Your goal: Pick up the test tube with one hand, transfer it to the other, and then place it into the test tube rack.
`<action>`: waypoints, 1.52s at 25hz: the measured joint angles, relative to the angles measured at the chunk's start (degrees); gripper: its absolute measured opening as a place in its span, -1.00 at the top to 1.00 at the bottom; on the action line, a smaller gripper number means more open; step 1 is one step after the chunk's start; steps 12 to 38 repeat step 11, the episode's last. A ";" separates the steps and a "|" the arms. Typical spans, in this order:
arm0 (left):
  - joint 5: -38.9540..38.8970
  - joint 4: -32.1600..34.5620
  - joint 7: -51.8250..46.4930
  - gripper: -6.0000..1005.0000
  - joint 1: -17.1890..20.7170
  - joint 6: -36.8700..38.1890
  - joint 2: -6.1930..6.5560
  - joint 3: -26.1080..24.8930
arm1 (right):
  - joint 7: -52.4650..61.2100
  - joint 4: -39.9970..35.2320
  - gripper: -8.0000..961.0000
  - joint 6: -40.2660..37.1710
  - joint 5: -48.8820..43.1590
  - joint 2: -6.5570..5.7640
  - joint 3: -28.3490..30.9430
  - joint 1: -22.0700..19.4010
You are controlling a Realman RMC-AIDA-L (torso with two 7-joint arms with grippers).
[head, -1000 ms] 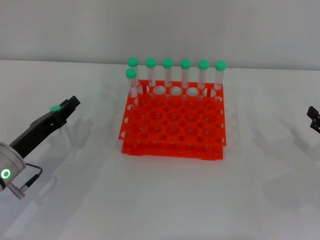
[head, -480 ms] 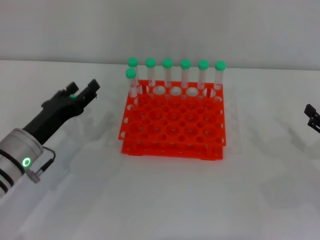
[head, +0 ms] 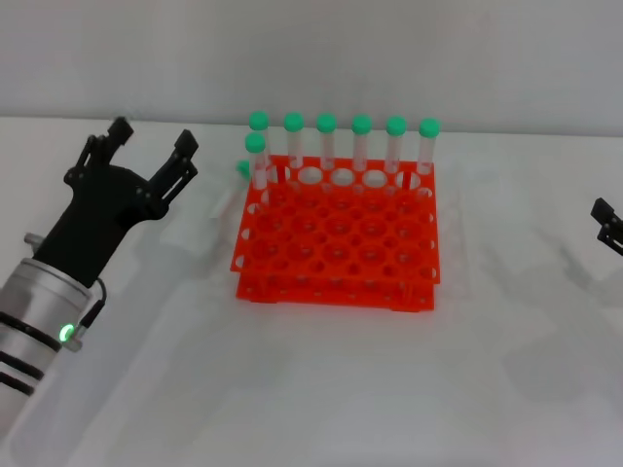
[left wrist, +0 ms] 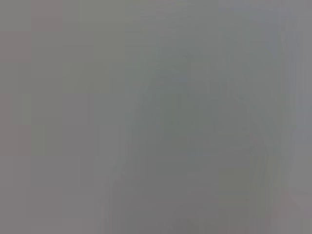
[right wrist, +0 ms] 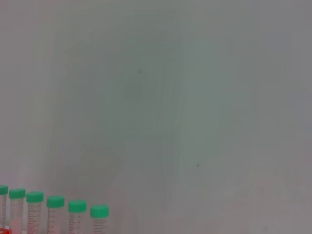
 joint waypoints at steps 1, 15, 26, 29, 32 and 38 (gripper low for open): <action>-0.19 1.35 1.92 -0.78 0.53 0.06 0.00 -0.02 | 0.00 0.08 -0.75 0.00 0.04 0.00 0.00 0.02; -3.78 4.22 7.99 -0.78 1.66 -0.19 -0.43 -0.05 | -0.58 0.96 -0.75 0.01 2.15 0.00 -0.01 0.16; -3.78 4.22 7.99 -0.78 1.66 -0.19 -0.43 -0.05 | -0.58 0.96 -0.75 0.01 2.15 0.00 -0.01 0.16; -3.78 4.22 7.99 -0.78 1.66 -0.19 -0.43 -0.05 | -0.58 0.96 -0.75 0.01 2.15 0.00 -0.01 0.16; -3.78 4.22 7.99 -0.78 1.66 -0.19 -0.43 -0.05 | -0.58 0.96 -0.75 0.01 2.15 0.00 -0.01 0.16; -3.78 4.22 7.99 -0.78 1.66 -0.19 -0.43 -0.05 | -0.58 0.96 -0.75 0.01 2.15 0.00 -0.01 0.16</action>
